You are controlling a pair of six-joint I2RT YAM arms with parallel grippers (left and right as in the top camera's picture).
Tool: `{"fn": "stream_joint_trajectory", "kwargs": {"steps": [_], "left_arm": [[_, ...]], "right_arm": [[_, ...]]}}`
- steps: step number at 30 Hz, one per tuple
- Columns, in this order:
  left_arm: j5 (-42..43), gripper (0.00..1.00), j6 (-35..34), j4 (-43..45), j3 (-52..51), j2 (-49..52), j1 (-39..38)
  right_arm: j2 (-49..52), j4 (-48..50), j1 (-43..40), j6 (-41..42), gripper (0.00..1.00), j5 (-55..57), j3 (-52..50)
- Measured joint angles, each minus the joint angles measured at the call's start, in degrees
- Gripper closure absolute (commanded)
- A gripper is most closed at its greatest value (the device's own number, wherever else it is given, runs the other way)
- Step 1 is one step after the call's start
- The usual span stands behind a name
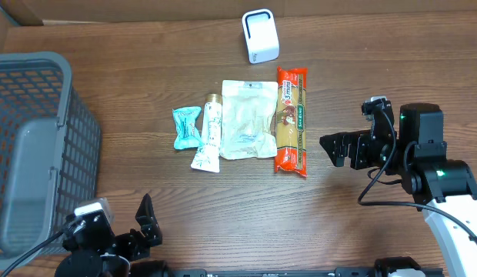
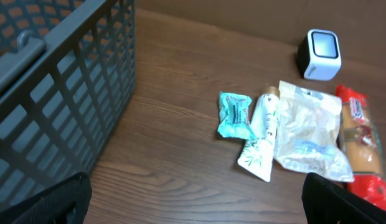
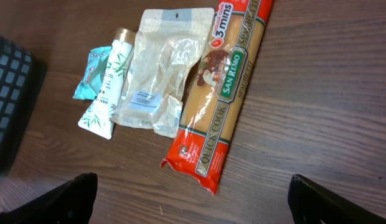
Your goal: Scan the item barcode
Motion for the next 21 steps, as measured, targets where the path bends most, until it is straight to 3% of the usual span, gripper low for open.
{"fn": "stream_joint_trajectory", "kwargs": {"steps": [6,15,21], "left_arm": [[-0.2,0.0,-3.5,1.6,-0.1,0.0,0.0],[-4.3,0.01,-4.4,19.3,-3.1,0.0,0.0],[-4.4,0.01,5.4,27.1,-7.3,0.0,0.0]], "right_arm": [[0.0,1.4,0.0,0.0,0.01,0.0,0.0],[0.0,1.7,0.0,0.0,0.01,0.0,0.0],[0.0,1.7,0.0,0.0,0.01,0.0,0.0]]}}
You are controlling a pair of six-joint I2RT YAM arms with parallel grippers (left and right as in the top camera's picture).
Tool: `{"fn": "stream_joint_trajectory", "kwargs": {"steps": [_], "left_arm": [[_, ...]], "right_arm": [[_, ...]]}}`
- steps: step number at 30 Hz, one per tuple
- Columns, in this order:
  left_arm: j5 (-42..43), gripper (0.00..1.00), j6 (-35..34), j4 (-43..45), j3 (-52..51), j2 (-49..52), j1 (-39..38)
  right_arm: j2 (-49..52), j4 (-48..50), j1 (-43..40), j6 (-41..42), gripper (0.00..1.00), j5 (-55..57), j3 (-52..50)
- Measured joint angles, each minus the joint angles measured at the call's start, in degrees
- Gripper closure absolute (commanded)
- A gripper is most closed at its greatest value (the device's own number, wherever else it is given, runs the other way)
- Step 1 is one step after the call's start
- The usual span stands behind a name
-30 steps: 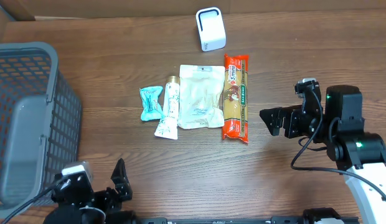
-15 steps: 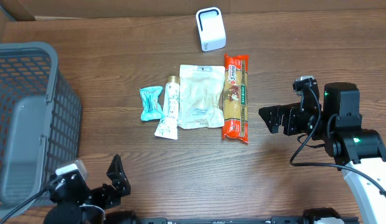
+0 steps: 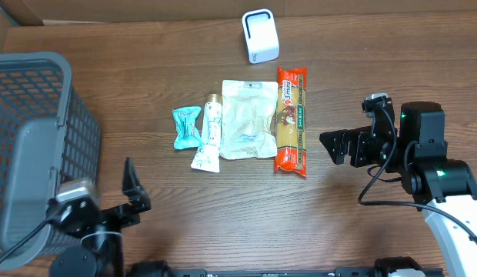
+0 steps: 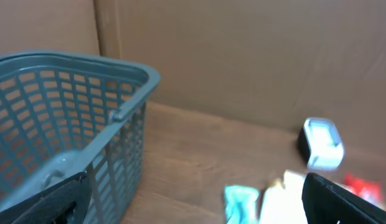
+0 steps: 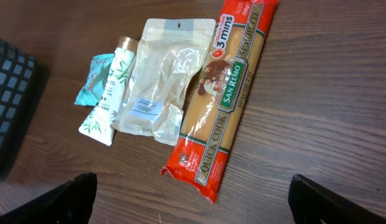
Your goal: Scan the item barcode
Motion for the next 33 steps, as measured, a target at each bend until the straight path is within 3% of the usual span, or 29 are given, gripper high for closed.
{"fn": "stream_joint_trajectory", "kwargs": {"steps": [5,18,33], "left_arm": [[1.7,0.0,4.7,1.5,-5.0,0.0,0.0],[2.6,0.01,6.4,-1.3,-17.1,0.0,0.0],[2.6,0.0,6.4,-5.4,-19.6,0.0,0.0]], "right_arm": [[0.0,0.0,0.0,0.0,0.01,0.0,0.0],[0.0,-0.7,0.0,-0.1,0.0,0.0,0.0],[1.4,-0.8,0.0,-0.2,0.0,0.0,0.0]]}}
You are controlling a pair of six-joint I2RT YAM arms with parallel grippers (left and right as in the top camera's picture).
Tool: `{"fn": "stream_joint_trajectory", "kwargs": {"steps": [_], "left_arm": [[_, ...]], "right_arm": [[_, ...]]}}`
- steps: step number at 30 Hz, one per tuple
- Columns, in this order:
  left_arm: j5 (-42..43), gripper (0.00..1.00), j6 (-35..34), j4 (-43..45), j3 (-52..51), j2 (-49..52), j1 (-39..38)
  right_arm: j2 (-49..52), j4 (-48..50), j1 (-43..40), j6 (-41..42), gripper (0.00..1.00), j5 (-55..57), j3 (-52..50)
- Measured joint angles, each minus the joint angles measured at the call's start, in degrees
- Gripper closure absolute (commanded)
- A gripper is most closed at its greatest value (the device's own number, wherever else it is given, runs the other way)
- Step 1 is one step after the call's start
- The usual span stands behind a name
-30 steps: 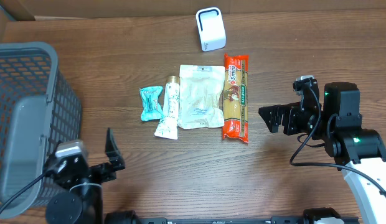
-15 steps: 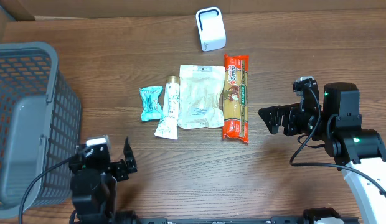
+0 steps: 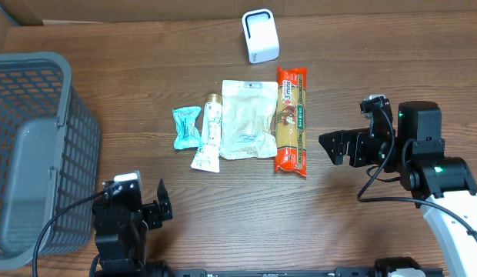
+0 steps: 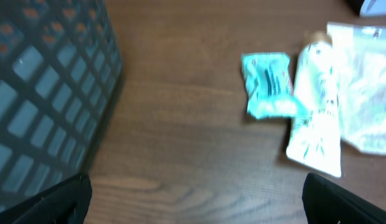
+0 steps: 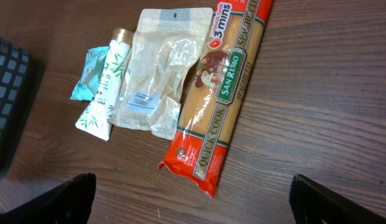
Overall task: Scan the item barcode
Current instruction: 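Move the right gripper over the red spaghetti package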
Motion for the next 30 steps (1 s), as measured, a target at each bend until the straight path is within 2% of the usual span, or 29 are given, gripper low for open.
{"fn": "stream_joint_trajectory", "kwargs": {"steps": [9,20,23,30], "left_arm": [[0.0,0.01,0.0,-5.5,0.0,0.0,0.0],[0.0,0.01,0.0,-6.8,0.0,0.0,0.0],[0.0,0.0,0.0,-6.8,0.0,0.0,0.0],[0.0,0.01,0.0,-6.8,0.0,0.0,0.0]], "right_arm": [[0.2,0.1,0.0,0.2,0.0,0.0,0.0],[3.1,0.4,0.0,0.2,0.0,0.0,0.0],[3.4,0.8,0.0,0.2,0.05,-0.2,0.0],[4.0,2.4,1.4,1.9,0.08,-0.8,1.3]]}}
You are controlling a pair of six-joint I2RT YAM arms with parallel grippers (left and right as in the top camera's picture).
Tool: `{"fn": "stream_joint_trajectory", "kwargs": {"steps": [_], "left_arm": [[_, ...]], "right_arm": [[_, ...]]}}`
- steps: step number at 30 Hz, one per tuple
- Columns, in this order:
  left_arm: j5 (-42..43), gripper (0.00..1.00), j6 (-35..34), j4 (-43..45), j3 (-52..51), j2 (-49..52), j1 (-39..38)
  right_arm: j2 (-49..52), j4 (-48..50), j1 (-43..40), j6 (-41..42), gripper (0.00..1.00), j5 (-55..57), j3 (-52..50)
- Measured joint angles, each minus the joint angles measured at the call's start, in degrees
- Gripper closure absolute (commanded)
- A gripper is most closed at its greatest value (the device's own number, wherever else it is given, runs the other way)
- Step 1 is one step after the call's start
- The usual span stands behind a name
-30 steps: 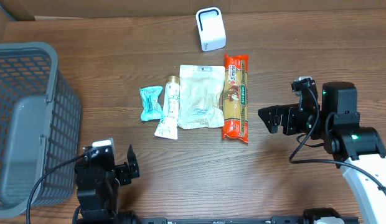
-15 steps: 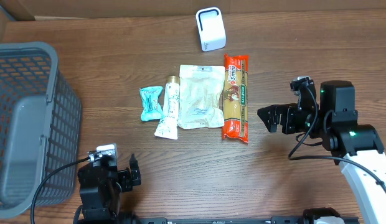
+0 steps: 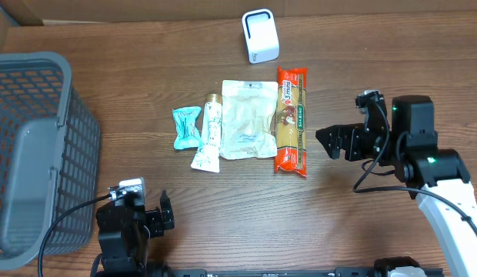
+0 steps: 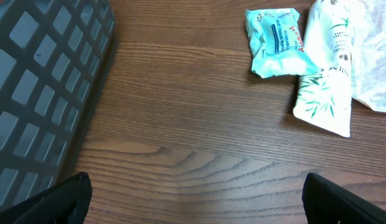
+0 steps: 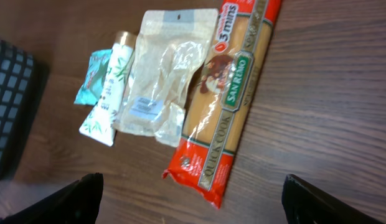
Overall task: Scan the item barcode
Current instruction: 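Move the right gripper over the red spaghetti package, then grasp the spaghetti package top end with the right gripper and lift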
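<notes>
The white scanner (image 3: 260, 35) stands at the back of the table. Below it lie a red spaghetti pack (image 3: 291, 119), a clear pouch (image 3: 247, 119), a white tube (image 3: 209, 137) and a teal packet (image 3: 187, 127), side by side. My right gripper (image 3: 335, 142) is open just right of the spaghetti pack (image 5: 227, 106), holding nothing. My left gripper (image 3: 158, 217) is open near the front edge, well short of the teal packet (image 4: 277, 41) and the tube (image 4: 327, 81).
A grey mesh basket (image 3: 31, 146) fills the left side of the table, and its wall (image 4: 37, 93) is close to my left gripper. Bare wood lies between the items and the front edge.
My right gripper has shifted slightly left and back, a little nearer the spaghetti pack. My left gripper has edged slightly toward the front, its view now sharp. Nothing was taken hold of.
My left gripper sat low at the front, facing the items. Then its view showed the basket and back wall. Then it looked down at the table near the teal packet, as now. My right gripper stayed open beside the spaghetti pack. No item has moved.
</notes>
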Motion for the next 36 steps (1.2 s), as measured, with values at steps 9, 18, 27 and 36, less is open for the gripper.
{"fn": "stream_joint_trajectory", "kwargs": {"steps": [9,18,27,36], "left_arm": [[0.0,0.0,0.0,-0.1,-0.1,0.0,0.0],[0.0,0.0,0.0,-0.1,-0.1,0.0,0.0],[0.0,0.0,0.0,-0.1,-0.1,0.0,0.0],[0.0,0.01,0.0,-0.1,-0.1,0.0,0.0]], "right_arm": [[14.8,-9.9,6.7,1.0,0.08,7.1,22.0],[31.5,-11.2,8.1,1.2,0.09,8.6,27.3],[41.4,-10.6,6.2,-5.5,0.1,3.1,27.3],[46.9,-7.8,-0.7,-10.3,0.1,-5.2,27.3]]}}
